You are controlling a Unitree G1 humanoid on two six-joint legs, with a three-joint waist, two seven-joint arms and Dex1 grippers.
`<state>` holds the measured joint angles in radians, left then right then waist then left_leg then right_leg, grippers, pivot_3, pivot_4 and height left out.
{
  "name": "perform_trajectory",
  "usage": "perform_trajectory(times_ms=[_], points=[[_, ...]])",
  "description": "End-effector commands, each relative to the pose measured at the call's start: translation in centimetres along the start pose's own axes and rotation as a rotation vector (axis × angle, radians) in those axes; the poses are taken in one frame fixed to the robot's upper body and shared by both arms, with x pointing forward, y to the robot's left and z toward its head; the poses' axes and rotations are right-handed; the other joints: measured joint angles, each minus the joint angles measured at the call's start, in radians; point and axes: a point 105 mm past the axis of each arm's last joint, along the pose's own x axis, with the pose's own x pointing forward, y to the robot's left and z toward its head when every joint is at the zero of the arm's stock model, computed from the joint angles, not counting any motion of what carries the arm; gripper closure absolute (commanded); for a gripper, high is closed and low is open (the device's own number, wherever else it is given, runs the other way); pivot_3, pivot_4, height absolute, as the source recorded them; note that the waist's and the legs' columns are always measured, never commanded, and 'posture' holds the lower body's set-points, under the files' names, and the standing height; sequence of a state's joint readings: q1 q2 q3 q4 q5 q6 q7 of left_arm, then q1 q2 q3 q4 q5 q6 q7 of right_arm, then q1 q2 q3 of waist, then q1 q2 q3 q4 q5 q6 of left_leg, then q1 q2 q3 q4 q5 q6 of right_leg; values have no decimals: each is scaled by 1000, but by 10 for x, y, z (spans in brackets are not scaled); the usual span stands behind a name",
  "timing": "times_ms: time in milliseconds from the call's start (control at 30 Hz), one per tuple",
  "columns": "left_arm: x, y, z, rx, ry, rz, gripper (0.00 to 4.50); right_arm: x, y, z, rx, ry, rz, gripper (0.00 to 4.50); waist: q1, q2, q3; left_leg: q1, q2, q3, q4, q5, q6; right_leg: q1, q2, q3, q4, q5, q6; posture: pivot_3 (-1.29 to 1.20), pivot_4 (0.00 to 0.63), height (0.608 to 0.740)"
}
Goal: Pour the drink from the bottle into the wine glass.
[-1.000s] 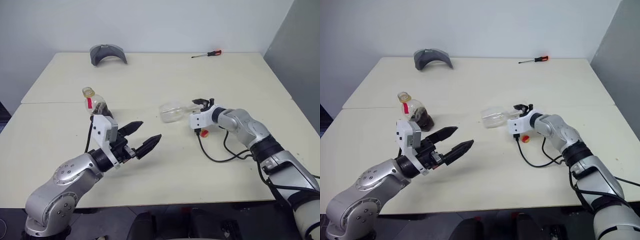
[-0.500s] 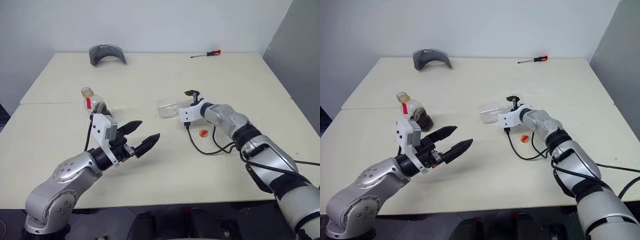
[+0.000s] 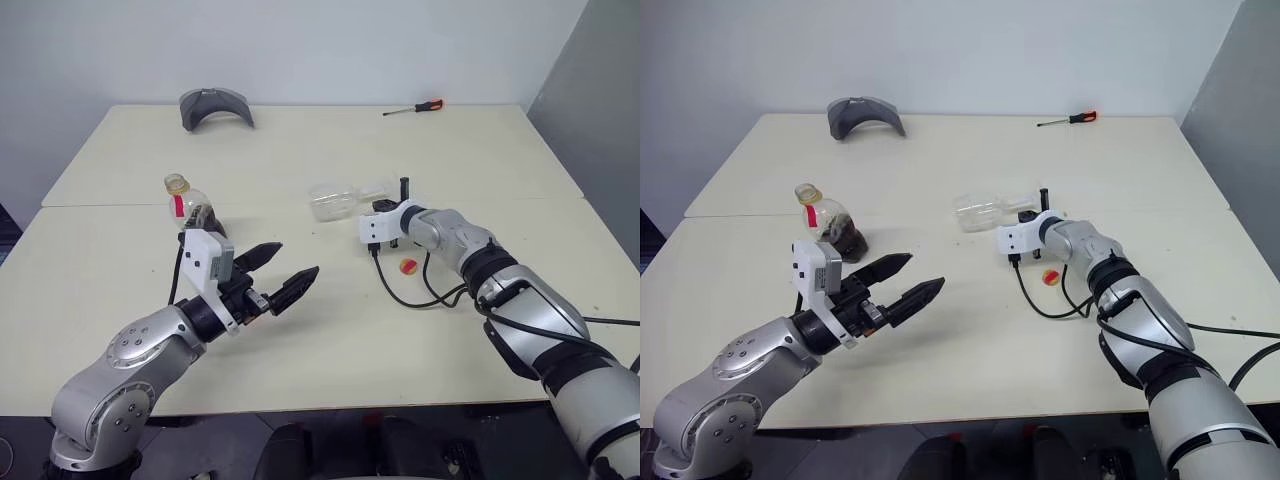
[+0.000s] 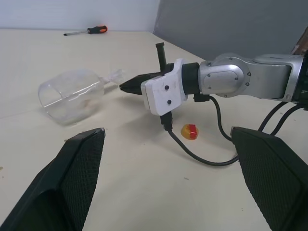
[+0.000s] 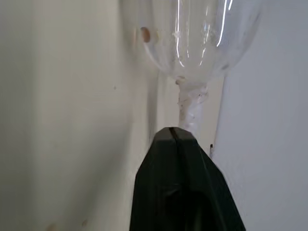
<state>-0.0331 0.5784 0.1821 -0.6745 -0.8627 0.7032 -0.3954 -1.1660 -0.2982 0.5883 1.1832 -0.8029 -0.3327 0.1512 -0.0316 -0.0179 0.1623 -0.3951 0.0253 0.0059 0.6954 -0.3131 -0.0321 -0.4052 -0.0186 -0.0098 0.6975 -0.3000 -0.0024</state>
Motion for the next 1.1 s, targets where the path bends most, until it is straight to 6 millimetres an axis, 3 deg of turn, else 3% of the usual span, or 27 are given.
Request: perform_trajectory(times_ms=[33,167,333,633,800,1100], points=[[1,-5,9,23,-27,-25,0,-1,-23,1,-15,-10,-60,4472,0,0,0,0,0,0,0,0,0,0,0,0,0,0,0,0,150,740],[1,-7,8,25,-26,-31,0,-2,-25,5,-7,-37,-71,4472,0,0,0,0,0,0,0,0,0,0,0,0,0,0,0,0,150,740],[-1,-10,6,22,-24,-28,0,-19,-27,23,147,-202,-99,4472,2,0,0,0,0,0,0,0,0,0,0,0,0,0,0,0,150,740],[-8,-13,0,-6,-22,10,0,-91,-41,48,929,-448,-136,4472,6,0,0,-1,1,-3,0,-1,1,0,0,-2,0,0,0,0,150,740],[-13,-10,-6,-21,-24,72,0,-121,-16,46,1204,-433,-119,4472,8,0,0,-1,1,-3,-1,-2,4,1,0,-2,0,0,0,0,150,740],[-27,3,-21,-52,-45,229,0,-145,9,45,1392,-322,-236,4472,7,0,0,0,0,-3,-2,-3,4,1,1,-1,0,0,0,0,150,740]])
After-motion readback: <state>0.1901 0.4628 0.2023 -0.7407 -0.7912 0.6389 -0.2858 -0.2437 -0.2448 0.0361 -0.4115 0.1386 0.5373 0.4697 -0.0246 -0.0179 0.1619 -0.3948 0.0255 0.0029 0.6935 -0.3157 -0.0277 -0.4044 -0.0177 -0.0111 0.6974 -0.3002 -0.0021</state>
